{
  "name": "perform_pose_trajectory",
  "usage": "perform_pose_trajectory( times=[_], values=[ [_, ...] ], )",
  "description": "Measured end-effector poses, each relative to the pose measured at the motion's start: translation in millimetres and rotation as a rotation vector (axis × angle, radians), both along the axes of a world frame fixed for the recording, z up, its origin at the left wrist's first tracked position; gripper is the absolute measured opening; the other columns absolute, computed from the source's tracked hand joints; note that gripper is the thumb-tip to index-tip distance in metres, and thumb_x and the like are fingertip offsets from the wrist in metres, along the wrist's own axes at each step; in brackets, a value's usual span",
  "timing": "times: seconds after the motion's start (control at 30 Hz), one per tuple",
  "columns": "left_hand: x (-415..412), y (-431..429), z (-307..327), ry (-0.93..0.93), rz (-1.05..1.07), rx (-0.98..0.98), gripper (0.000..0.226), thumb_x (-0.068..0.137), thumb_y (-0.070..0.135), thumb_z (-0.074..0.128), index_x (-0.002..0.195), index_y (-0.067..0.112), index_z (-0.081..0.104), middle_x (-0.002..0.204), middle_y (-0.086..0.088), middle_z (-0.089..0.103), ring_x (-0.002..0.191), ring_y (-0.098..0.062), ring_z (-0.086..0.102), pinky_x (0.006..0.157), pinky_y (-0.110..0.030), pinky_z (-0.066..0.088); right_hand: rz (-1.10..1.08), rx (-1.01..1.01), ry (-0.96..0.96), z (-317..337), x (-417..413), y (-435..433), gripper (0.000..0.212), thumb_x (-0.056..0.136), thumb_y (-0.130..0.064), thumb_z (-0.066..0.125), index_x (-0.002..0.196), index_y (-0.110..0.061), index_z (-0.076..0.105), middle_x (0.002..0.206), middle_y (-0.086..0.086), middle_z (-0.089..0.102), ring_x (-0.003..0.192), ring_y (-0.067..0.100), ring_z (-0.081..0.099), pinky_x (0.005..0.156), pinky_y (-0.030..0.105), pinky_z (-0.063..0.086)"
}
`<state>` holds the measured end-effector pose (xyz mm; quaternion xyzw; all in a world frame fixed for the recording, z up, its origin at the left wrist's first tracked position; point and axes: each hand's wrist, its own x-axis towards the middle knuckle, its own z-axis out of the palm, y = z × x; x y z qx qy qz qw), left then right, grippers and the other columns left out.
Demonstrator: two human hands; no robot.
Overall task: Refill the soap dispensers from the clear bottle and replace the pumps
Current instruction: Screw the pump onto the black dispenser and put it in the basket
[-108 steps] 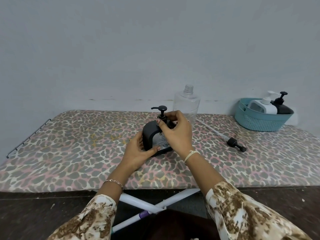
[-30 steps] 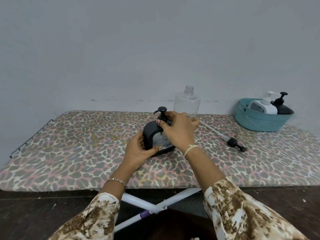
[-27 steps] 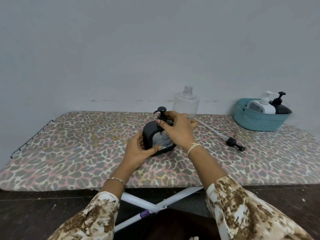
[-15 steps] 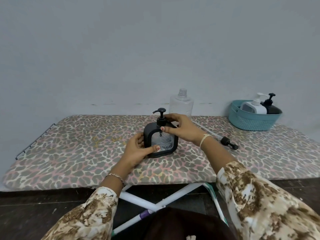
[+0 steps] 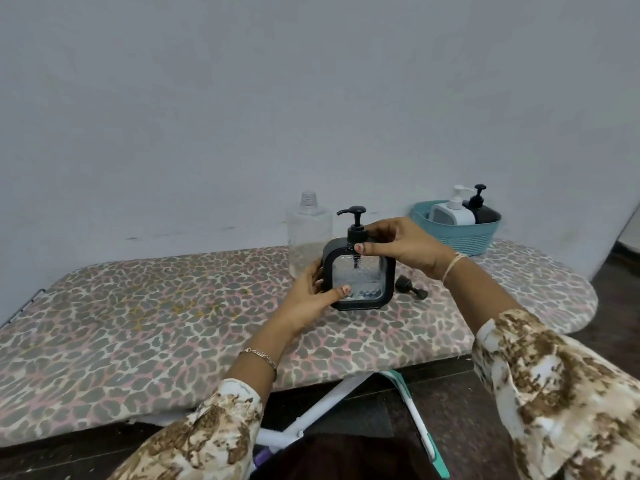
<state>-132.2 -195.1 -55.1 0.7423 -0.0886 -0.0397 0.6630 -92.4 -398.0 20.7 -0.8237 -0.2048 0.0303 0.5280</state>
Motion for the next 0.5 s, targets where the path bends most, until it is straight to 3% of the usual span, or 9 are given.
perform_pose_trajectory(
  times=[0.13, 0.27, 0.33, 0.5],
  values=[
    [16, -40, 6, -0.023, -0.070, -0.025, 0.068, 0.088, 0.004, 0.066, 0.146, 0.010, 0.032, 0.144, -0.005, 0.046, 0.123, -0.011, 0.051, 0.090, -0.015, 0.050, -0.159, -0.027, -0.091, 6, 15, -31, 0.019, 0.077, -0.019, 0.080, 0.094, -0.023, 0.072, 0.090, -0.009, 0.073, 0.084, -0.001, 0.066, 0.084, 0.015, 0.052],
    [40, -72, 13, -0.016, -0.092, 0.012, 0.073, 0.088, 0.008, 0.066, 0.149, 0.010, 0.025, 0.154, -0.002, 0.033, 0.136, -0.015, 0.038, 0.107, -0.026, 0.039, -0.426, -0.082, -0.201, 11, 45, -57, 0.047, 0.066, -0.046, 0.083, 0.102, -0.018, 0.075, 0.091, -0.006, 0.074, 0.089, 0.009, 0.068, 0.082, 0.028, 0.053],
    [56, -85, 14, -0.020, -0.088, 0.051, 0.077, 0.089, 0.012, 0.067, 0.151, 0.009, 0.021, 0.157, -0.003, 0.027, 0.142, -0.019, 0.032, 0.114, -0.031, 0.032, -0.520, -0.091, -0.239, 19, 57, -68, 0.049, 0.068, -0.045, 0.083, 0.106, -0.016, 0.073, 0.095, -0.004, 0.072, 0.090, 0.011, 0.067, 0.084, 0.029, 0.053],
    [100, -105, 15, -0.054, -0.061, 0.152, 0.072, 0.089, 0.017, 0.067, 0.149, 0.010, 0.028, 0.152, -0.002, 0.037, 0.137, -0.017, 0.039, 0.108, -0.025, 0.034, -0.721, -0.047, -0.316, 40, 91, -95, 0.047, 0.072, -0.044, 0.081, 0.107, -0.013, 0.073, 0.099, 0.001, 0.071, 0.087, 0.013, 0.062, 0.082, 0.028, 0.051]
  ],
)
